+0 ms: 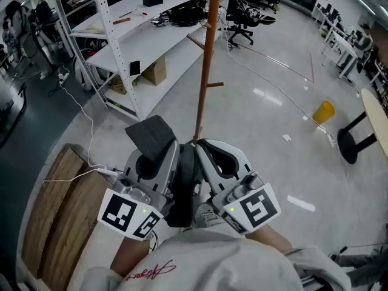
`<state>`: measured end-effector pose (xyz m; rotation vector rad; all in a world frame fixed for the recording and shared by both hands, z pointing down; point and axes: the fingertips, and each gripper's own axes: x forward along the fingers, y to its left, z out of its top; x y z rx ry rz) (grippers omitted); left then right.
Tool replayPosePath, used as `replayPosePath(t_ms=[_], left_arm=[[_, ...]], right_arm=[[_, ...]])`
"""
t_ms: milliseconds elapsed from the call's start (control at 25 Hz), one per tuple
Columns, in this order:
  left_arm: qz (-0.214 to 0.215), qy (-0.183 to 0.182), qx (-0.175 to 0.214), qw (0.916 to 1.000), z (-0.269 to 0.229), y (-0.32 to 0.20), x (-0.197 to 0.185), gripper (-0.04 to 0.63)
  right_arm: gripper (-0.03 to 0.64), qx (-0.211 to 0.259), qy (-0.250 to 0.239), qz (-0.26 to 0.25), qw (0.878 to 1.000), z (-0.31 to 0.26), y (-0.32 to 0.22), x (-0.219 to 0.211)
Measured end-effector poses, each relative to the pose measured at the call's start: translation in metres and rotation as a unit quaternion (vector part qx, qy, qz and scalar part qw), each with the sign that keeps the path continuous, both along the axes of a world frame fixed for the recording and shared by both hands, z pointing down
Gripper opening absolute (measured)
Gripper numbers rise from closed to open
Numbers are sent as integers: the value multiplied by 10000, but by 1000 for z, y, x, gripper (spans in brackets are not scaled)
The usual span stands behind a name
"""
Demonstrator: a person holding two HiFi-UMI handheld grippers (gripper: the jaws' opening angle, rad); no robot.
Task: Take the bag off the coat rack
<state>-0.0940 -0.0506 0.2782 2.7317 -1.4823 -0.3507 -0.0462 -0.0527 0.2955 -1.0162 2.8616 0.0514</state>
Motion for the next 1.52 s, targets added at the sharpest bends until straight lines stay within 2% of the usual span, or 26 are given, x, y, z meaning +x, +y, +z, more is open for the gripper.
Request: replayPosePath(t_ms=[160, 400, 520, 800, 880, 1080, 1520], left_arm=[[119, -38, -33, 9999, 2, 21, 0, 35], [87, 10, -105, 9999, 3, 41, 3, 36], [-1, 41, -123, 9999, 2, 45, 6, 35], [-23, 159, -142, 9998, 5, 56, 16, 37], [-15, 182, -125, 9998, 4, 57, 20, 36], [8, 174, -65, 9998, -2, 61, 31, 37], [-13, 98, -83, 9999, -2, 61, 40, 37]], right_arm=[[20, -36, -19, 99, 9999, 0, 21, -3], [20, 17, -115, -11, 9999, -6, 37, -1], [20, 75, -194, -106, 9997, -10, 40, 1], [20, 160, 0, -160, 9997, -5, 52, 9], [20, 52, 33, -142, 9999, -2, 54, 12], [20, 207, -53, -184, 9996, -9, 57, 23], [20, 149, -78, -277, 9995, -11, 56, 26]])
